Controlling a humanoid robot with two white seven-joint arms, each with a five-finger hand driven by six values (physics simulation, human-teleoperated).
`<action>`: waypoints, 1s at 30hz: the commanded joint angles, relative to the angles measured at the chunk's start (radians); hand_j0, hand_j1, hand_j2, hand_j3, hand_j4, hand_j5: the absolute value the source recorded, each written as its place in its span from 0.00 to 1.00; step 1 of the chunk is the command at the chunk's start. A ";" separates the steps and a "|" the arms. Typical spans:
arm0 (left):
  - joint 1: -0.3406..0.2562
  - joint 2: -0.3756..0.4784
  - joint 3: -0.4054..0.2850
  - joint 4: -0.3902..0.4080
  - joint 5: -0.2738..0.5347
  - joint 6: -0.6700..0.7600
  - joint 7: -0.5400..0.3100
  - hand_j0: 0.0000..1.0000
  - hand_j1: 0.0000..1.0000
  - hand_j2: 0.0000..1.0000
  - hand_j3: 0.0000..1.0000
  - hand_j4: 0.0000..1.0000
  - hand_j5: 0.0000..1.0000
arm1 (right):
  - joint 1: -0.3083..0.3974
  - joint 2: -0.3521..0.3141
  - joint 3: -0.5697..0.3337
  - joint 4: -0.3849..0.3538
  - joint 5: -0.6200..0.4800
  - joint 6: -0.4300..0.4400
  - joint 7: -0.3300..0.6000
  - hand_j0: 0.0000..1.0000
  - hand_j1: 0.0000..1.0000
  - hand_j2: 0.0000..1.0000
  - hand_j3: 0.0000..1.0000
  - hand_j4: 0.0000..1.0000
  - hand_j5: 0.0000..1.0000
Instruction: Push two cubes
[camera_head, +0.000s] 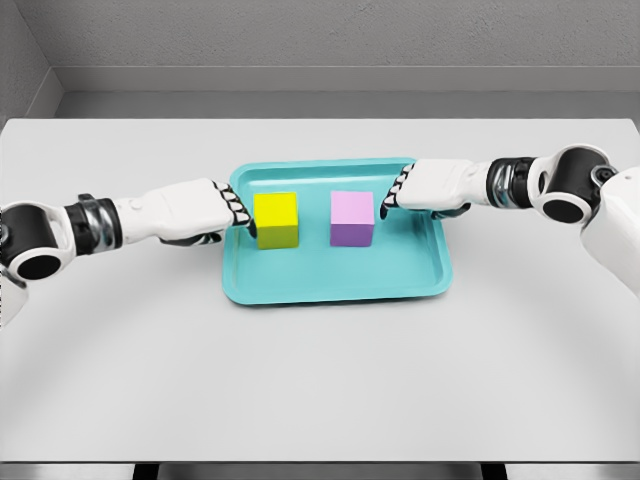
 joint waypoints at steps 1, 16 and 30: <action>0.000 -0.015 0.000 0.001 0.005 0.002 -0.015 0.65 0.65 0.65 0.65 0.65 0.65 | 0.002 -0.001 -0.001 0.000 -0.003 0.002 0.000 0.77 0.77 0.77 0.77 0.77 0.77; -0.029 -0.061 0.002 -0.001 0.005 0.002 -0.074 0.66 0.66 0.66 0.66 0.66 0.66 | 0.003 -0.001 0.004 0.001 0.006 0.002 0.000 0.77 0.77 0.77 0.77 0.77 0.77; -0.041 -0.111 0.002 0.001 -0.010 0.002 -0.100 0.65 0.65 0.65 0.65 0.65 0.65 | 0.003 -0.001 0.004 0.003 0.008 0.002 0.000 0.77 0.77 0.77 0.77 0.77 0.77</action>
